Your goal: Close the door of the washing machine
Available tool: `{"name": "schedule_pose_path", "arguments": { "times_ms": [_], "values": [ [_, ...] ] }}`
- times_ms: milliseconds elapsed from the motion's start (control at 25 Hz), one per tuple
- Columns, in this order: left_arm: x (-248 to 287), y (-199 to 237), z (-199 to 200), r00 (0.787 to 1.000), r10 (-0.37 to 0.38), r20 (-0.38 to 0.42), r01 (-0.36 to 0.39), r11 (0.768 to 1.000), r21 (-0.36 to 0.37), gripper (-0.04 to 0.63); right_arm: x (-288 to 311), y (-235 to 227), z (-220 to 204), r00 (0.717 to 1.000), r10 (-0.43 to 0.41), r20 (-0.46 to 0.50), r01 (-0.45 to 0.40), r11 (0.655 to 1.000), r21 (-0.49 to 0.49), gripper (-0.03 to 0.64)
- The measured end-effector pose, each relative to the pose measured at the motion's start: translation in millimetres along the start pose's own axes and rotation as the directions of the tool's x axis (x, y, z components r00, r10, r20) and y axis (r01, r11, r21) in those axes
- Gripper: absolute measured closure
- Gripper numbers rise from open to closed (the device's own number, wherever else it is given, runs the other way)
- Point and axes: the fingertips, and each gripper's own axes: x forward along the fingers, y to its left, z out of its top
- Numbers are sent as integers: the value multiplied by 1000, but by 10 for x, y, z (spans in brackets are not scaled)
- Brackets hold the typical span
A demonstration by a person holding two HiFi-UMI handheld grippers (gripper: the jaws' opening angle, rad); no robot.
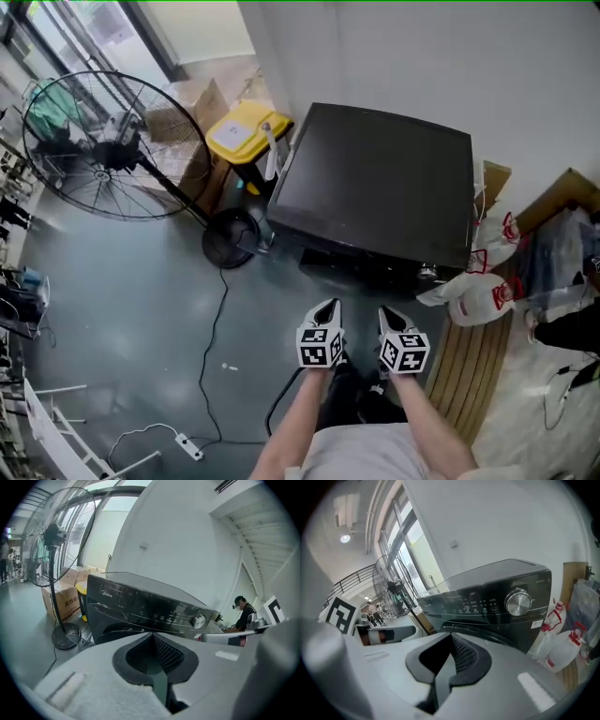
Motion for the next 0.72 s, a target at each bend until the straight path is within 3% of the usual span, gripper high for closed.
{"name": "schedule_pose_path", "arguments": {
  "times_ms": [280, 520, 720],
  "values": [
    [-480, -437, -155, 999, 11, 32, -11, 1000, 6, 589, -622, 28, -181, 999, 48, 23, -48, 998, 35, 614],
    [-774, -711, -225, 999, 24, 44, -25, 999, 36, 589, -1016, 118, -300, 996, 89, 31, -89, 996, 3, 614],
    [-911, -835, -337, 998, 61, 12, -62, 996, 64, 589, -1235, 169, -315, 988, 145, 60, -145, 989, 4, 614]
  ]
}}
